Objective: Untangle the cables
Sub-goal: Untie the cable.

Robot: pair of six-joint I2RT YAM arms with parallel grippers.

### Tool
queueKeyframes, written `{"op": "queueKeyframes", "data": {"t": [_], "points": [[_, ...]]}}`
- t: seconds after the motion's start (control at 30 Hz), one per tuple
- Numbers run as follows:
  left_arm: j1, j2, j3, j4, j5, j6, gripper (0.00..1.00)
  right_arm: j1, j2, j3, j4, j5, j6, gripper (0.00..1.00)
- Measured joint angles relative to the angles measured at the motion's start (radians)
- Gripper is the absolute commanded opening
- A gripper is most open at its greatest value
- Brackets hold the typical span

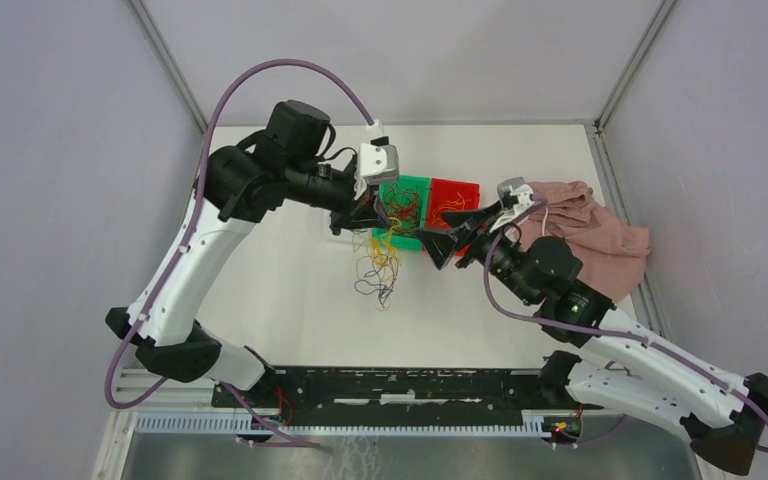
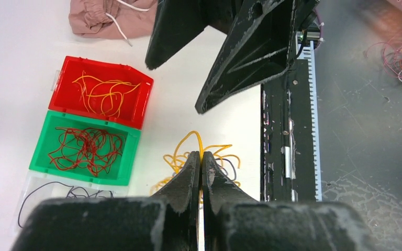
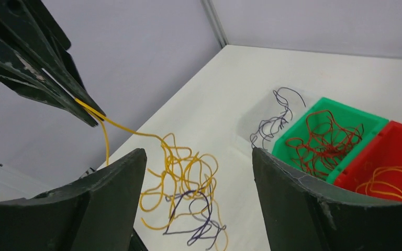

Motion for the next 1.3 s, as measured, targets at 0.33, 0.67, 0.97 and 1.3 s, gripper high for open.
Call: {"op": "queueKeyframes", "data": {"t": [0.33,0.67,0.97,1.3], "points": [[-0.019,0.0,-0.02,0.015,-0.006,0.0,0.03,0.002,0.164,0.055,0.077,-0.143,-0.02,0.77],[-0.036,0.0,-0.026,0.015,-0.01,0.0,0.03,0.009,0.274,0.084,0.148,-0.147,-0.02,0.68],[-0.063,0.018,0.09,-0.001,0.002,-0.007,0.03,0.009,0.425,0.111,0.167,-0.008,-0.019,0.66],[-0.073,0.036,0.2,-0.017,0.019,-0.013,0.03,0.009,0.491,0.032,0.237,0.037,0.023,0.64]]}}
